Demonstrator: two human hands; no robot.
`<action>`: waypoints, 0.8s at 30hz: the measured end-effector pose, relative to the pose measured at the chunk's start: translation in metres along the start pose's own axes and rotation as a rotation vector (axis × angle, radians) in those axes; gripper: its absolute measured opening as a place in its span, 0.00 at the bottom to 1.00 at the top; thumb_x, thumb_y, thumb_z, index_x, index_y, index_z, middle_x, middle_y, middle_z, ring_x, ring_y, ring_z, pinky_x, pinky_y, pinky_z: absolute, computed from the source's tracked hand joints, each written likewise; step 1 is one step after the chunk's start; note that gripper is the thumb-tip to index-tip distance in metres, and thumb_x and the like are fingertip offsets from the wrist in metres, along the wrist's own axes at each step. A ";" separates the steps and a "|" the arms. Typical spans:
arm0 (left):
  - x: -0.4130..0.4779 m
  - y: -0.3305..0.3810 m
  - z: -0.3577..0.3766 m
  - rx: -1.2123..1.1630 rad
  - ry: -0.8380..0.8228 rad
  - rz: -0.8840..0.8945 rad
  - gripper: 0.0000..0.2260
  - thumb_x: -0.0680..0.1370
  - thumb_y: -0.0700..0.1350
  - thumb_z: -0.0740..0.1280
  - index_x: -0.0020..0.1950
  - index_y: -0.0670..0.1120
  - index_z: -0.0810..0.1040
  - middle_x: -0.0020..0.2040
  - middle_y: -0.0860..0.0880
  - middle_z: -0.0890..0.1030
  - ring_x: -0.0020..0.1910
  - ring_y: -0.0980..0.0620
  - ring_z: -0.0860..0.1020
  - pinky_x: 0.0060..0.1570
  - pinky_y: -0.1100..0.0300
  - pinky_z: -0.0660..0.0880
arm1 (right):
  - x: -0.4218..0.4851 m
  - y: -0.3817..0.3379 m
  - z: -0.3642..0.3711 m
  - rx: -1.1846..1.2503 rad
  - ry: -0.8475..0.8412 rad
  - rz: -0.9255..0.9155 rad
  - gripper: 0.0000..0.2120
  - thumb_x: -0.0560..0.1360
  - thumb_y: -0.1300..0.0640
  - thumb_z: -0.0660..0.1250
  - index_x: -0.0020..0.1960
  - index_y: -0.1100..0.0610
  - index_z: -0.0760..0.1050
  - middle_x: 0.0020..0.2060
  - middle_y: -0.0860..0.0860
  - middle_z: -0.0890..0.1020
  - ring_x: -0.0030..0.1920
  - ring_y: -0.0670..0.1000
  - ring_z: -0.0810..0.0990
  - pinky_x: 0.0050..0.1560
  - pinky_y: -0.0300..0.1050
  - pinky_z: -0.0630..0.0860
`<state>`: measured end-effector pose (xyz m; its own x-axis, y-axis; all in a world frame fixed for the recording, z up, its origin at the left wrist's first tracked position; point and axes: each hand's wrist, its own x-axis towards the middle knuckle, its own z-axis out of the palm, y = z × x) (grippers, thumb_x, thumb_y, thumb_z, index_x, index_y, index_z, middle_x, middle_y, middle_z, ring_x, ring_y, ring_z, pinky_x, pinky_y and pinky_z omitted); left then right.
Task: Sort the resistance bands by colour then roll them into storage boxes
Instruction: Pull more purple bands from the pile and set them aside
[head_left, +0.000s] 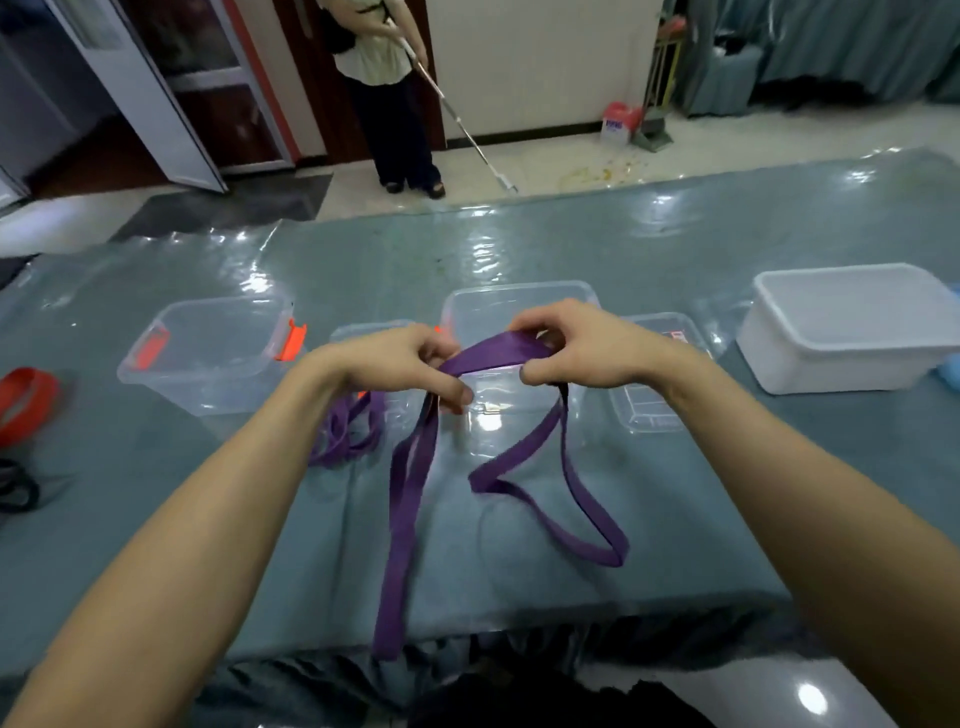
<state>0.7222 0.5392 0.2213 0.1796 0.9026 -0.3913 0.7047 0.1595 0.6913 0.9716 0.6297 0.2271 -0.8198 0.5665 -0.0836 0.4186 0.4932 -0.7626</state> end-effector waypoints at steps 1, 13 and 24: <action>0.004 -0.001 0.006 -0.079 0.001 0.044 0.15 0.73 0.50 0.81 0.51 0.43 0.84 0.41 0.44 0.86 0.42 0.44 0.86 0.54 0.48 0.81 | -0.005 0.004 -0.003 -0.031 0.011 0.008 0.12 0.72 0.59 0.74 0.56 0.53 0.83 0.42 0.52 0.85 0.39 0.48 0.80 0.49 0.54 0.81; 0.029 0.121 0.004 -0.413 0.262 0.349 0.14 0.73 0.53 0.81 0.38 0.50 0.78 0.31 0.50 0.63 0.27 0.54 0.61 0.29 0.63 0.61 | -0.048 0.062 -0.077 0.033 0.152 -0.015 0.16 0.70 0.49 0.74 0.57 0.48 0.83 0.46 0.52 0.87 0.47 0.53 0.87 0.58 0.57 0.84; 0.099 0.244 0.062 -0.399 0.506 0.413 0.10 0.81 0.49 0.73 0.43 0.45 0.81 0.32 0.46 0.72 0.29 0.48 0.70 0.34 0.54 0.71 | -0.097 0.162 -0.112 0.334 0.260 -0.026 0.10 0.80 0.63 0.68 0.59 0.58 0.82 0.52 0.49 0.88 0.53 0.46 0.87 0.62 0.44 0.79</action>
<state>0.9546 0.6429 0.3140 -0.0290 0.9782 0.2057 0.3305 -0.1848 0.9256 1.1633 0.7285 0.1831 -0.6843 0.7258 0.0704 0.2142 0.2923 -0.9320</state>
